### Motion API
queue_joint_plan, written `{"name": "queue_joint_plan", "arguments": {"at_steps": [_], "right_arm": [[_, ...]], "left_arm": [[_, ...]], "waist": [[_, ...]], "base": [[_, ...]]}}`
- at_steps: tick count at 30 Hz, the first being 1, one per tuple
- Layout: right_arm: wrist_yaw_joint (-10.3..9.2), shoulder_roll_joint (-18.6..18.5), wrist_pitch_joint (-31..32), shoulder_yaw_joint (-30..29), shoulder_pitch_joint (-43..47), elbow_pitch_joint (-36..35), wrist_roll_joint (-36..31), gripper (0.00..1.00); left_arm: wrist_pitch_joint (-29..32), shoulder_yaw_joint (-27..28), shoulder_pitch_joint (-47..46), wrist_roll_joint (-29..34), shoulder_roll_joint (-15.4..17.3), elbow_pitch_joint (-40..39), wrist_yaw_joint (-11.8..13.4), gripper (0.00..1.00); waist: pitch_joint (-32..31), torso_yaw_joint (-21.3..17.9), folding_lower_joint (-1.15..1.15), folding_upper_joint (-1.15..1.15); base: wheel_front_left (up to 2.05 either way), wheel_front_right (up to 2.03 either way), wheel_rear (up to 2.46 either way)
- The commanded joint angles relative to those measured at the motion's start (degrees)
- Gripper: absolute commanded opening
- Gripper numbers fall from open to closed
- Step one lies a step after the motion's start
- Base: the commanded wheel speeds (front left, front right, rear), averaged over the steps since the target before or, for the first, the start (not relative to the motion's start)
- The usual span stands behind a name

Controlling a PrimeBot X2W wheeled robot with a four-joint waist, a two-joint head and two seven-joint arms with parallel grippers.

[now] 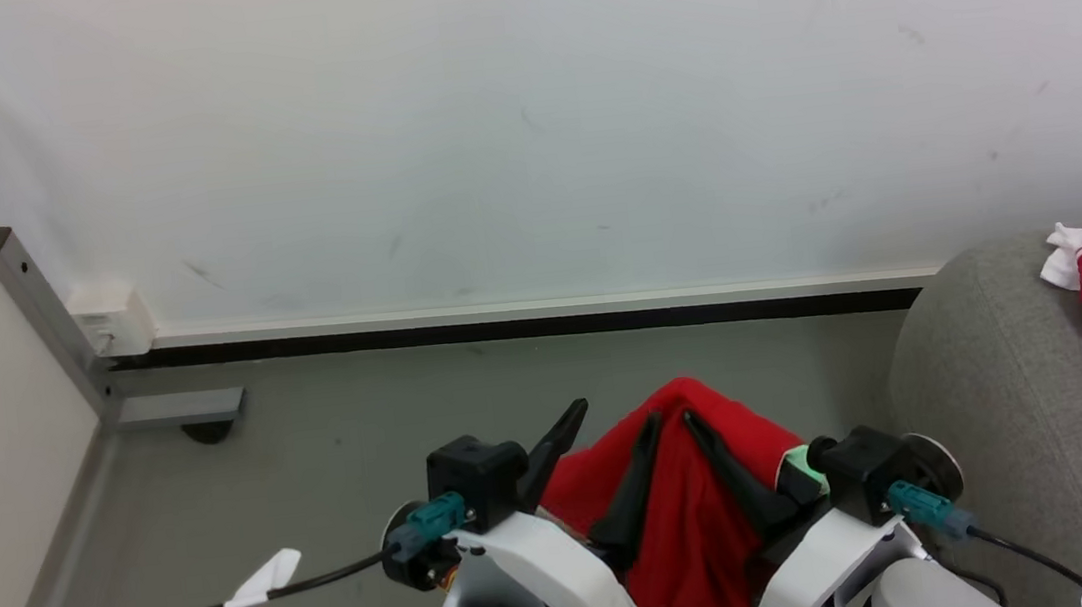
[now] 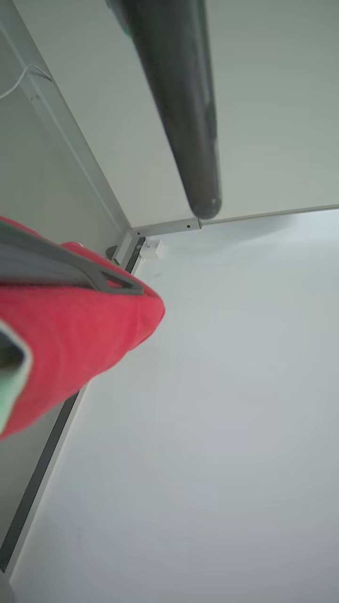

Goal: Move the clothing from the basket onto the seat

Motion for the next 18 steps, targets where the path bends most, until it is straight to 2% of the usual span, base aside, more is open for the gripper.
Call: {"name": "queue_joint_plan", "arguments": {"at_steps": [1, 9, 18], "right_arm": [[-0.13, -0.64, -0.02, -0.68, 0.57, -0.60, -0.36, 0.00], [-0.13, -3.21, -0.02, -4.29, 0.95, -2.86, -1.96, 0.00], [-0.13, -7.14, -0.02, -7.93, 0.81, -6.36, -3.12, 0.00]], "left_arm": [[-0.65, -0.23, 0.48, -0.74, 0.00, 0.54, -0.38, 1.00], [-2.94, -1.45, 0.02, -0.85, -0.06, 3.86, -1.32, 1.00], [-4.02, -2.55, -0.83, -0.87, -0.19, 4.44, -1.54, 1.00]], "waist": [[0.23, -0.74, 0.00, 0.00], [0.79, -6.10, 0.00, 0.00], [1.95, -14.98, 0.00, 0.00]], "base": [[0.00, 0.00, 0.00], [0.00, 0.00, 0.00], [0.00, 0.00, 0.00]]}}
